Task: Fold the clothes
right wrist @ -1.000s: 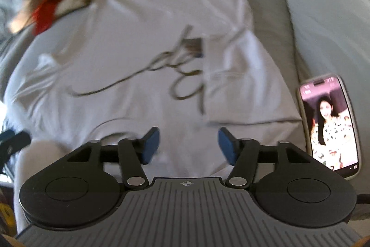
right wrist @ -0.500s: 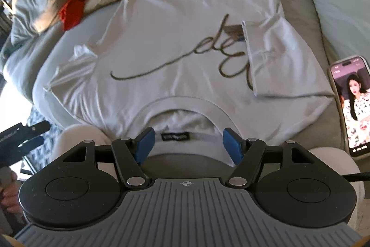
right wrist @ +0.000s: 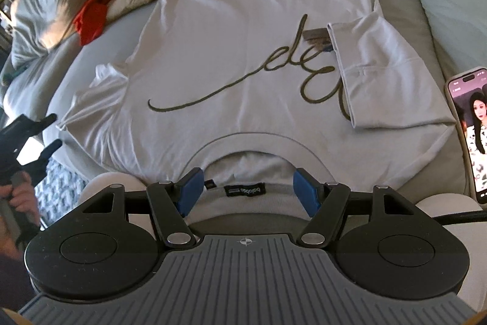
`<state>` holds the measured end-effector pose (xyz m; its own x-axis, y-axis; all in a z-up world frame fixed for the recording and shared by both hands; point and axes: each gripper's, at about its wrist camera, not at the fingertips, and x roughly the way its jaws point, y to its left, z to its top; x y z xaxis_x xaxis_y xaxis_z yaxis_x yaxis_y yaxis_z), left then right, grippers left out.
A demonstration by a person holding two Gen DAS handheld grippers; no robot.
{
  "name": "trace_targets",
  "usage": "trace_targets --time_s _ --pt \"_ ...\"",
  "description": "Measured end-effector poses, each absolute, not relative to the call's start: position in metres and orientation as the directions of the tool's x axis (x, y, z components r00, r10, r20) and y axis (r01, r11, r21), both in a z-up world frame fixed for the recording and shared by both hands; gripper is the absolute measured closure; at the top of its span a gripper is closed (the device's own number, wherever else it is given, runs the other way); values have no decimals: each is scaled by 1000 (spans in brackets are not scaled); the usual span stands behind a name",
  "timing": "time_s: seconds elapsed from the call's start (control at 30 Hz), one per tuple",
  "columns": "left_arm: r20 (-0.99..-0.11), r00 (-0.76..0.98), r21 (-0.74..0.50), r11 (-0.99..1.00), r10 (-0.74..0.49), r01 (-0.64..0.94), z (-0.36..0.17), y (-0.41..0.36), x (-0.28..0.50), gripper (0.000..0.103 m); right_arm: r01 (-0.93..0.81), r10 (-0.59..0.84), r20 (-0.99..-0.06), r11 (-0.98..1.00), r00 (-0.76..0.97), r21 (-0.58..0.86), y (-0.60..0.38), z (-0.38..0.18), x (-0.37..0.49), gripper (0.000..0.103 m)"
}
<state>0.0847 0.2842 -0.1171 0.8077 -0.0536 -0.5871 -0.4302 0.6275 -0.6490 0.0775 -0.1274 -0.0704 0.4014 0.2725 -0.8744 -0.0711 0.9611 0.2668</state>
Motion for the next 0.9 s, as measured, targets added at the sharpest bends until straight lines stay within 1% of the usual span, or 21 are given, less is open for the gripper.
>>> trace_targets --time_s 0.03,0.07,0.13,0.3,0.47,0.6,0.67,0.73,0.77,0.8,0.87,0.9 --pt "-583 811 -639 647 -55 -415 -117 284 88 62 -68 271 -875 962 401 266 -128 -71 78 32" --pt "-580 813 -627 666 -52 -404 -116 284 92 66 -66 270 -876 962 399 266 -128 -71 79 32" --pt "-577 815 -605 701 -58 -378 -115 283 98 102 -61 268 -878 962 396 266 -129 -72 79 32" --pt "-526 850 -556 761 -12 -333 -91 277 100 103 -50 274 -879 959 391 277 -133 -74 80 32" --pt "-536 844 -473 827 3 -303 -72 256 104 103 -35 285 -875 955 390 295 -143 -76 79 32" --pt "-489 872 -328 931 -20 -162 -46 209 98 103 -19 292 -873 951 391 310 -154 -78 76 32" --pt "-464 884 -244 968 -55 -68 -33 177 94 103 -4 298 -870 947 392 322 -161 -79 75 32" --pt "-461 882 -140 989 -100 39 -27 137 88 103 13 309 -866 940 392 341 -168 -80 75 32" --pt "-474 872 -85 992 -120 90 -27 117 87 103 22 315 -863 936 394 352 -172 -81 75 32" --pt "-510 850 -27 990 -132 138 -32 96 87 102 31 321 -860 932 396 362 -176 -81 75 32" --pt "-591 794 78 970 -141 230 -45 56 89 98 43 331 -855 925 400 378 -183 -82 74 32" --pt "-650 749 110 959 -130 262 -56 40 94 87 47 334 -853 922 401 384 -185 -82 73 32"
